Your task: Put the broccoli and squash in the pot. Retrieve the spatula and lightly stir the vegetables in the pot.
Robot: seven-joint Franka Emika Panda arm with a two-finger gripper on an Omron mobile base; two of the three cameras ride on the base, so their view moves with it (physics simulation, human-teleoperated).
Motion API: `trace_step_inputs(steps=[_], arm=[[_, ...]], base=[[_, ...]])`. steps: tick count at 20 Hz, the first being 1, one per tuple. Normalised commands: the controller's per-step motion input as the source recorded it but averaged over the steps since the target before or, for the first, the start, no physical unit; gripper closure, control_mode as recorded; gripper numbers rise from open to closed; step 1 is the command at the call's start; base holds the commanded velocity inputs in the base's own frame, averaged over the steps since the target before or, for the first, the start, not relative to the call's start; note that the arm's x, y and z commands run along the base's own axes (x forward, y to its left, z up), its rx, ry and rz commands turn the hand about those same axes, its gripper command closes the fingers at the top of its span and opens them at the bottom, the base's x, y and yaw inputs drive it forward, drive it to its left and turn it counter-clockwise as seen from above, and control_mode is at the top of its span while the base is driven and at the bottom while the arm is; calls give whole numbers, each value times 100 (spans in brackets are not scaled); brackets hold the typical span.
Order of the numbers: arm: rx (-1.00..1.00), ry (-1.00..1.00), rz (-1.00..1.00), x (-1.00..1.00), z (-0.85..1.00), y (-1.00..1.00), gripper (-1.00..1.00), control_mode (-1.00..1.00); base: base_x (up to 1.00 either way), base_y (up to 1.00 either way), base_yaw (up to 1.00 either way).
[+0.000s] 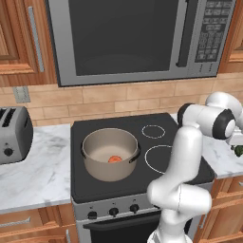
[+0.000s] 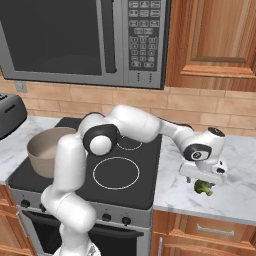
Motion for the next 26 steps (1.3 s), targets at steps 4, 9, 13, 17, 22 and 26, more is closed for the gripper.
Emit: trace_step_inputs(steps=[4,9,13,17,22,26], arm=[[1,0,0,9,-6,-1,-100,-100],[3,0,0,2,0,-9,-100,-100],[3,0,0,0,-5,-33,-100,-100],[1,0,0,0,-6,-26,-100,-100],[0,0,0,0,0,0,-100,-100],[0,0,0,0,0,4,-100,-100]], base=[[0,0,0],[0,0,0],[0,0,0],[0,0,0],[0,0,0],[0,0,0]])
